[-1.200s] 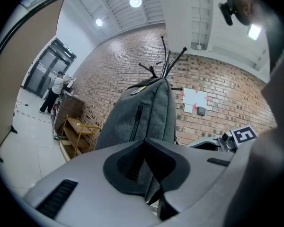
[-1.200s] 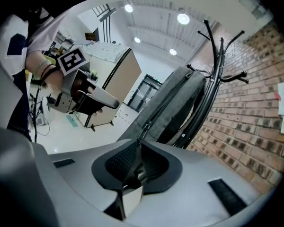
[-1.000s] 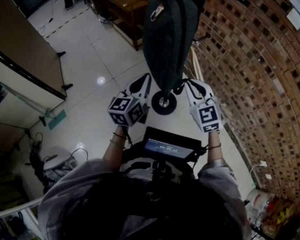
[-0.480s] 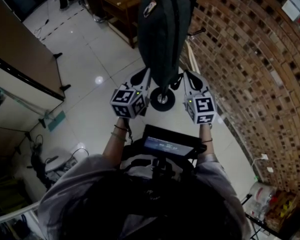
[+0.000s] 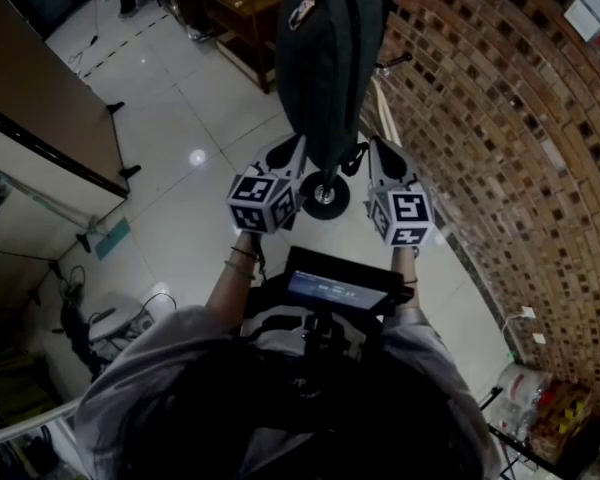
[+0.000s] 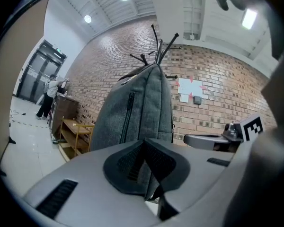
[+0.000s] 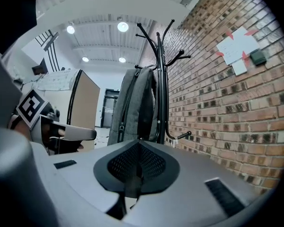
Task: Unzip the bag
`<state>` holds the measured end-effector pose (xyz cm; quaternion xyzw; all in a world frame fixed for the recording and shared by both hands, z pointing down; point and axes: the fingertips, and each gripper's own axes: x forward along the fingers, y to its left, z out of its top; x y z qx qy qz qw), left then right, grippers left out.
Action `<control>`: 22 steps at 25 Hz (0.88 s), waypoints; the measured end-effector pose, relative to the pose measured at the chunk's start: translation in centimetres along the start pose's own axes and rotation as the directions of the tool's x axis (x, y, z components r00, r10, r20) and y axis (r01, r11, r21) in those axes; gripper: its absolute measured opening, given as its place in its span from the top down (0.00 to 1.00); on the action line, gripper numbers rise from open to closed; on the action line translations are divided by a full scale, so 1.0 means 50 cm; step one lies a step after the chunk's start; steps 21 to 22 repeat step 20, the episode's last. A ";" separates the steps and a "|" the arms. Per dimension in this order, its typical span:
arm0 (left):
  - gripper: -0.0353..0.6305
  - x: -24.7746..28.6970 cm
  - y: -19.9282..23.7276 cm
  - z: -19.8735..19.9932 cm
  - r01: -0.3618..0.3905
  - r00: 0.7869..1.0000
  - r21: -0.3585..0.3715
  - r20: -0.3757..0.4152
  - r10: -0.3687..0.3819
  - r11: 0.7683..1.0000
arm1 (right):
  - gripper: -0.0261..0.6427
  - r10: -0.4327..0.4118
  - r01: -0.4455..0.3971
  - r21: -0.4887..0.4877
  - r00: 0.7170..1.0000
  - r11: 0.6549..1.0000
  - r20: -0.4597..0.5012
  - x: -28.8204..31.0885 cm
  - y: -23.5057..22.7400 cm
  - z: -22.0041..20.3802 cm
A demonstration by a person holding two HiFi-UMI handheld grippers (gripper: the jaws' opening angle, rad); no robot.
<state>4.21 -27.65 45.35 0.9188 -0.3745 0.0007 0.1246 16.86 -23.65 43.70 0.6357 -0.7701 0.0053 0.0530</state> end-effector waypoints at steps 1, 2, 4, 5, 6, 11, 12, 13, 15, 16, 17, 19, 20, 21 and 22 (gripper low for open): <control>0.93 0.000 -0.002 0.001 0.002 1.000 0.001 0.001 -0.002 1.000 | 0.95 0.002 -0.002 0.005 1.000 1.000 0.002 -0.001 0.002 0.000; 0.93 -0.001 -0.004 0.002 0.003 1.000 0.003 0.004 -0.003 1.000 | 0.95 0.003 -0.003 0.009 1.000 1.000 0.003 -0.002 0.003 0.001; 0.93 -0.003 -0.004 0.008 0.002 1.000 0.007 0.010 -0.002 1.000 | 0.95 0.005 -0.005 0.014 1.000 1.000 0.004 -0.002 0.008 0.003; 0.93 -0.004 -0.004 0.011 0.001 1.000 0.007 0.012 -0.001 1.000 | 0.95 0.005 -0.005 0.016 1.000 1.000 0.005 -0.001 0.011 0.005; 0.93 -0.004 -0.004 0.012 0.001 1.000 0.006 0.012 -0.001 1.000 | 0.95 0.005 -0.005 0.018 1.000 1.000 0.006 0.000 0.013 0.006; 0.93 -0.002 -0.005 0.012 0.000 1.000 0.005 0.020 0.000 1.000 | 0.95 0.005 -0.006 0.029 1.000 1.000 0.010 0.004 0.019 0.001; 0.93 -0.002 -0.006 0.011 0.000 1.000 0.004 0.020 0.000 1.000 | 0.95 0.007 -0.007 0.030 1.000 1.000 0.010 0.004 0.021 0.001; 0.93 -0.002 -0.007 0.011 0.001 1.000 0.002 0.019 -0.001 1.000 | 0.95 0.009 -0.009 0.030 1.000 1.000 0.010 0.003 0.022 0.001; 0.93 -0.002 -0.008 0.011 0.003 1.000 0.001 0.019 -0.003 1.000 | 0.95 0.011 -0.011 0.033 1.000 0.999 0.011 0.003 0.022 0.000; 0.93 -0.002 -0.009 0.010 0.003 1.000 0.001 0.018 -0.003 1.000 | 0.95 0.012 -0.012 0.035 1.000 0.999 0.011 0.003 0.023 0.000; 0.93 -0.003 -0.009 0.009 0.002 1.000 0.002 0.016 -0.002 1.000 | 0.95 0.014 -0.014 0.036 1.000 0.999 0.011 0.003 0.024 -0.001; 0.93 -0.004 -0.007 0.007 -0.001 1.000 0.002 0.017 0.001 1.000 | 0.95 0.020 -0.020 0.038 1.000 0.999 0.009 0.003 0.027 -0.003; 0.93 -0.005 -0.006 0.006 -0.003 1.000 0.002 0.018 0.003 1.000 | 0.95 0.023 -0.023 0.039 1.000 0.999 0.009 0.003 0.029 -0.004; 0.93 -0.005 -0.006 0.006 -0.003 1.000 0.002 0.018 0.003 1.000 | 0.95 0.023 -0.023 0.039 1.000 0.999 0.009 0.003 0.029 -0.004; 0.93 -0.005 -0.006 0.006 -0.003 1.000 0.002 0.018 0.003 1.000 | 0.95 0.023 -0.023 0.039 1.000 0.999 0.009 0.003 0.029 -0.004</control>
